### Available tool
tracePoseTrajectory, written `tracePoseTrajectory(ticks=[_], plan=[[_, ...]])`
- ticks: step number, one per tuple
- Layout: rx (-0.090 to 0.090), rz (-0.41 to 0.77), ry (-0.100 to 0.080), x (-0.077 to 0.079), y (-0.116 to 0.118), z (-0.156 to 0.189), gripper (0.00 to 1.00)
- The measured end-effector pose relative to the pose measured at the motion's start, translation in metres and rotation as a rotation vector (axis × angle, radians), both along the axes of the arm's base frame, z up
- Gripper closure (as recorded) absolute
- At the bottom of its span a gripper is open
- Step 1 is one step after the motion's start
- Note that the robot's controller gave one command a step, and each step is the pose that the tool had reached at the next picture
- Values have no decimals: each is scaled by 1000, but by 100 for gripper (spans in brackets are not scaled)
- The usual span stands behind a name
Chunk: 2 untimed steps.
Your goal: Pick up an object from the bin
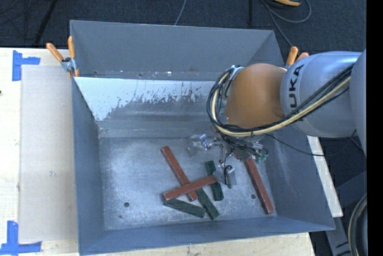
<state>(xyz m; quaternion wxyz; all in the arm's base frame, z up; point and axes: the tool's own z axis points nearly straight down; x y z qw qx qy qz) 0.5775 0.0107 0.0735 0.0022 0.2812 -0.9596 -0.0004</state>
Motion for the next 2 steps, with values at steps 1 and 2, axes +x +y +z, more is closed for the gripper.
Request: tracePoseTrajectory(ticks=[1, 2], plan=[[0, -4, -5, 0, -1, 0, 100], [2, -4, -6, 0, 0, -1, 0]])
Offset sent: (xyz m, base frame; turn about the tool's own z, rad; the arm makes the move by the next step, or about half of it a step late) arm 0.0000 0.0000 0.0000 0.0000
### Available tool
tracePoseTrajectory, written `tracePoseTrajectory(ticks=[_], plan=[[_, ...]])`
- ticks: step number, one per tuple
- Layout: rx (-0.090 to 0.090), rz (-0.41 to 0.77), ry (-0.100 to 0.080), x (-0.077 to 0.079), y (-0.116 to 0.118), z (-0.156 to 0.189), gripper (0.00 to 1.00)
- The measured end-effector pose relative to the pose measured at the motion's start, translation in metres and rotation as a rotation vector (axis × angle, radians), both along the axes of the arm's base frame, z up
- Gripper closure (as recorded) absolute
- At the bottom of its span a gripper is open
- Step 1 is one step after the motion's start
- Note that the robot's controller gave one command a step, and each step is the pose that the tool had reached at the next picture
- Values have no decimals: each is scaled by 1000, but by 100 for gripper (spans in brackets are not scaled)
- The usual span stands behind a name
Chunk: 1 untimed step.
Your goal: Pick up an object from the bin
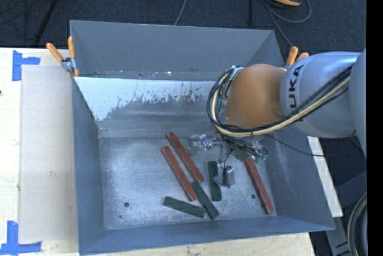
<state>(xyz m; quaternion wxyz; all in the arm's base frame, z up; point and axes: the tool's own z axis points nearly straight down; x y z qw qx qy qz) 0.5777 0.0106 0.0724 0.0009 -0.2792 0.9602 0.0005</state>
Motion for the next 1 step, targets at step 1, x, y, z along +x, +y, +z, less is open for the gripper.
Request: tracePoseTrajectory(ticks=[1], plan=[[-4, -92, -2, 42, -66, -2, 0]])
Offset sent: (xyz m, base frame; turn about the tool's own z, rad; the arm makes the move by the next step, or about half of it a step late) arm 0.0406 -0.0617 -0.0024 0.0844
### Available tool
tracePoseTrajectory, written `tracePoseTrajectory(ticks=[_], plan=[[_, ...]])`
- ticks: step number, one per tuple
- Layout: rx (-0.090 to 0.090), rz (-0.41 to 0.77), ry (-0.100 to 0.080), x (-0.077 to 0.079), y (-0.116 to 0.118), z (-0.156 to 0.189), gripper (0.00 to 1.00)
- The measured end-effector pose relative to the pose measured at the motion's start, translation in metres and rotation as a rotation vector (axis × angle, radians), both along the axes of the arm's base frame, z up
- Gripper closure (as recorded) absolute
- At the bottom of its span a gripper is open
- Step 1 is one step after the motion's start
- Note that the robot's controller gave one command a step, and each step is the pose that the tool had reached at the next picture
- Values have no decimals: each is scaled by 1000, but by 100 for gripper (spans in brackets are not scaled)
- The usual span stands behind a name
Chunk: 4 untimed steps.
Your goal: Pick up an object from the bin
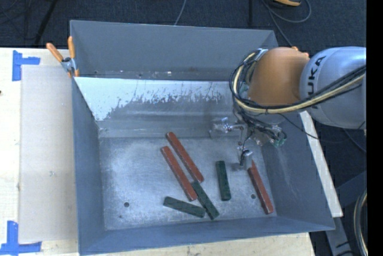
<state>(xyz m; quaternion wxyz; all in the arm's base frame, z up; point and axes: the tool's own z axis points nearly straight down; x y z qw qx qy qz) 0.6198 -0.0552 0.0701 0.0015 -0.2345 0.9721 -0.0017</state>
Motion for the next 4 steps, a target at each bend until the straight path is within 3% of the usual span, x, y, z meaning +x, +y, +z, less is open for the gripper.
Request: tracePoseTrajectory(ticks=[1, 2, 3, 4], plan=[[5, 355, 7, -40, 63, -1, 0], [4, 37, 5, -55, 92, 4, 0], [5, -78, 5, -66, 141, 3, 0], [6, -65, 1, -71, 189, 29, 0]])
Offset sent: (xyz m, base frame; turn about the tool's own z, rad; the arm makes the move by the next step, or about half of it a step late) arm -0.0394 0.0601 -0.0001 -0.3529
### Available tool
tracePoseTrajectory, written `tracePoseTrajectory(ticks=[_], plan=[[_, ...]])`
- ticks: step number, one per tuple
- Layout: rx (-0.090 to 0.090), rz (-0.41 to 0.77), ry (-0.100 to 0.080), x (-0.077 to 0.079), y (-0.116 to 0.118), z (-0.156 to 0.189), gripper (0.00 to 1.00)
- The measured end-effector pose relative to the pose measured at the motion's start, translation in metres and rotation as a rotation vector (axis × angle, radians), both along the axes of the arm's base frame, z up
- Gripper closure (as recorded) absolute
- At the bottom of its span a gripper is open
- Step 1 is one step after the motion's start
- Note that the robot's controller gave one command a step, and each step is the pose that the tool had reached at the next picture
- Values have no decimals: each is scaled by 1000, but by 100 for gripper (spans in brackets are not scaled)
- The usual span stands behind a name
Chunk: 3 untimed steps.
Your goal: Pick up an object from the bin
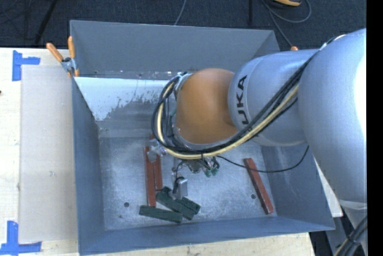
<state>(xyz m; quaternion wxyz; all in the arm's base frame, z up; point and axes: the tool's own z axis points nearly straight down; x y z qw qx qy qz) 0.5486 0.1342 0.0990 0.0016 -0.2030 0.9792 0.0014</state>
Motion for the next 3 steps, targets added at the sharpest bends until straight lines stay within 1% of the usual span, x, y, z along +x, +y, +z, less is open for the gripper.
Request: tracePoseTrajectory(ticks=[1, 2, 3], plan=[[-3, 504, 3, -3, 29, -29, 0], [0, 500, -5, 0, 30, -26, 100], [-4, 572, -1, 25, 63, -26, 100]])
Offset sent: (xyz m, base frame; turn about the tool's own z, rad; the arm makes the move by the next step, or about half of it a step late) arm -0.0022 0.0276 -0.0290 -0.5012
